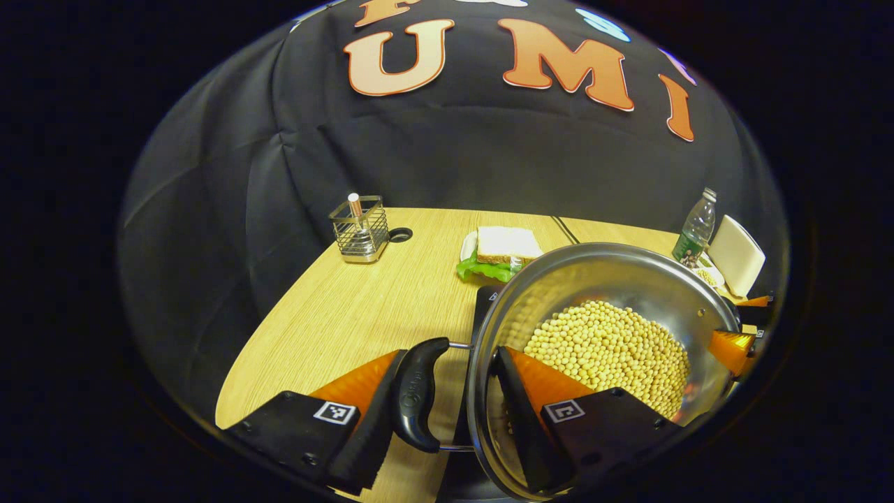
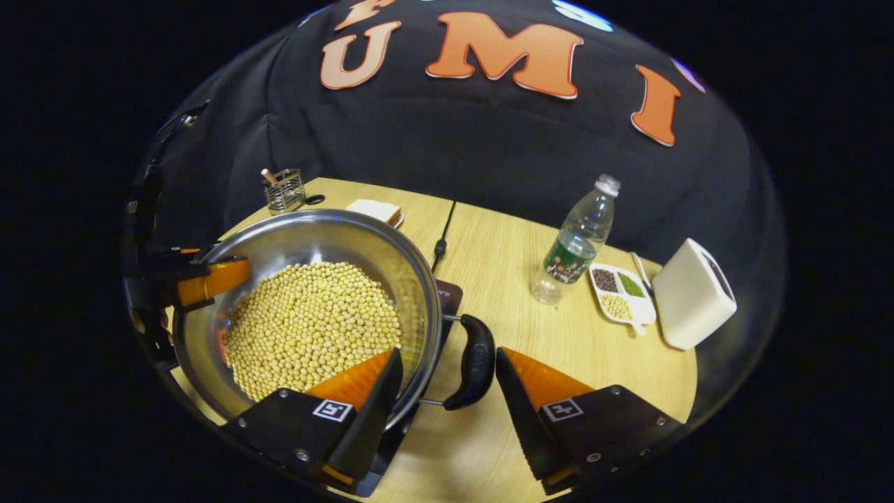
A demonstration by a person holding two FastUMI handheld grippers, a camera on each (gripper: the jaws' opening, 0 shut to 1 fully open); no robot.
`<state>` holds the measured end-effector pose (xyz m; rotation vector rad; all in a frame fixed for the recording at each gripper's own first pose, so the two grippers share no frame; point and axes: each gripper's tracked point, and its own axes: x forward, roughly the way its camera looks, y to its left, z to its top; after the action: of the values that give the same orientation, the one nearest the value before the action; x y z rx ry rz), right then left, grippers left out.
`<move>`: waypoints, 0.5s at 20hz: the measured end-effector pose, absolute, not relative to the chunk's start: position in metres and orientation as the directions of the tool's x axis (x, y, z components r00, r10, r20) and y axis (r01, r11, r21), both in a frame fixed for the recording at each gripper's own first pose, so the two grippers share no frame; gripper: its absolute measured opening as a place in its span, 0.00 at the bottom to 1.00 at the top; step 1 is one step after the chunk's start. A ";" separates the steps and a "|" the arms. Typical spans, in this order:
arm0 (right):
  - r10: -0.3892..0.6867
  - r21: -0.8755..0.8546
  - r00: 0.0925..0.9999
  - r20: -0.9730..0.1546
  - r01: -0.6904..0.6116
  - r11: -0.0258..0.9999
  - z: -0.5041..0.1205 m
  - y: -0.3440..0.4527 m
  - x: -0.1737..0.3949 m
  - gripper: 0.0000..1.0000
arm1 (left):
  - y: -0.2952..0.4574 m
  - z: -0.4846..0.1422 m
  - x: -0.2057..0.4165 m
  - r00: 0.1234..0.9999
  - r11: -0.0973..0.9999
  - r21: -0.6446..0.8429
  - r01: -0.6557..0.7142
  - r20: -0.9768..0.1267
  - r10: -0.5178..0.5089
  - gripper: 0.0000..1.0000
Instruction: First push the handle of the pot to place it horizontally, then grasp the pot with both hands and set it on the induction cooktop.
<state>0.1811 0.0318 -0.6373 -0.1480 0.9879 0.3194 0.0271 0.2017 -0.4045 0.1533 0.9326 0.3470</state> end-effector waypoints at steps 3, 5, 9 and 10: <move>0.191 -0.018 0.584 -0.789 -0.333 0.943 -0.586 0.003 0.177 0.86 | 0.202 -0.382 0.041 0.606 0.922 0.304 -0.241 -0.695 0.387 0.83; 0.181 -0.026 0.646 -0.742 -0.297 0.954 -0.549 -0.023 0.187 0.87 | 0.204 -0.340 0.053 0.665 0.899 0.349 -0.264 -0.609 0.432 0.82; 0.173 -0.013 0.756 -0.631 -0.234 0.972 -0.479 -0.072 0.199 0.89 | 0.170 -0.260 0.078 0.791 0.924 0.259 -0.283 -0.482 0.377 0.82; 0.164 -0.021 0.784 -0.598 -0.220 0.975 -0.459 -0.084 0.201 0.90 | 0.165 -0.236 0.078 0.816 0.927 0.250 -0.279 -0.446 0.367 0.80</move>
<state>0.2013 -0.0843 -0.4589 -0.0913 0.6364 0.2074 0.0779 0.1653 -0.2356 0.1771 0.5100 0.3463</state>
